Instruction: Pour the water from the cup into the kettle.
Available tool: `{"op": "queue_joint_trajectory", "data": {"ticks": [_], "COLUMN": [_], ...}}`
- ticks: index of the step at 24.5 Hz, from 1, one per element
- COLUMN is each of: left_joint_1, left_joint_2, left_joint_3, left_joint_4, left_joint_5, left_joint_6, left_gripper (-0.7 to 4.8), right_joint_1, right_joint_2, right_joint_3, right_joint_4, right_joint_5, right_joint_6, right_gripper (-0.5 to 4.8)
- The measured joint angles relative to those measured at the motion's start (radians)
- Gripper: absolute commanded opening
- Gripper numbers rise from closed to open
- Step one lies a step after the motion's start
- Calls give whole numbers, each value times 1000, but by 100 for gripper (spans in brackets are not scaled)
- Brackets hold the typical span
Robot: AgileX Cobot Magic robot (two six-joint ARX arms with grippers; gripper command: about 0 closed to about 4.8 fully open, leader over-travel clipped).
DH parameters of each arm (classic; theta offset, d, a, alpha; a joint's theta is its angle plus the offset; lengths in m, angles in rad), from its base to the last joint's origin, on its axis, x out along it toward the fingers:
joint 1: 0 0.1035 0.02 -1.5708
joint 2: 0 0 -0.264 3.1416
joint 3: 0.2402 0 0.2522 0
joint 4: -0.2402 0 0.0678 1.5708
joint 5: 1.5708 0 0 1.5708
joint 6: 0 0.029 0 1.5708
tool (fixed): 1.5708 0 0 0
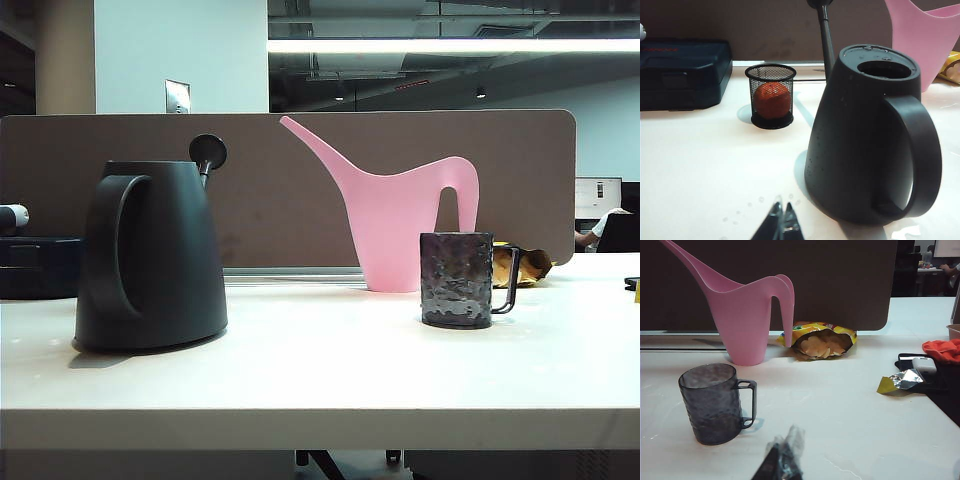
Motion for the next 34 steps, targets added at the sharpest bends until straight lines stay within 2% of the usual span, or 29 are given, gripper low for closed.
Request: {"op": "queue_joint_trajectory", "data": {"ticks": [29,31,34], "left_joint_1": [0,0,0], "left_joint_2": [0,0,0], "left_joint_3": [0,0,0], "left_joint_4": [0,0,0], "left_joint_5": [0,0,0], "left_joint_6": [0,0,0], "left_gripper": [-5,-5,-5], "right_joint_1": [0,0,0], "right_joint_2": [0,0,-1], "right_joint_3": [10,56,178], "right_joint_4": [-6,-41,-192], "right_joint_5": [-4,-4,-3], "right_joint_6": [15,16,16], "right_gripper": [-6,-6,-6]}}
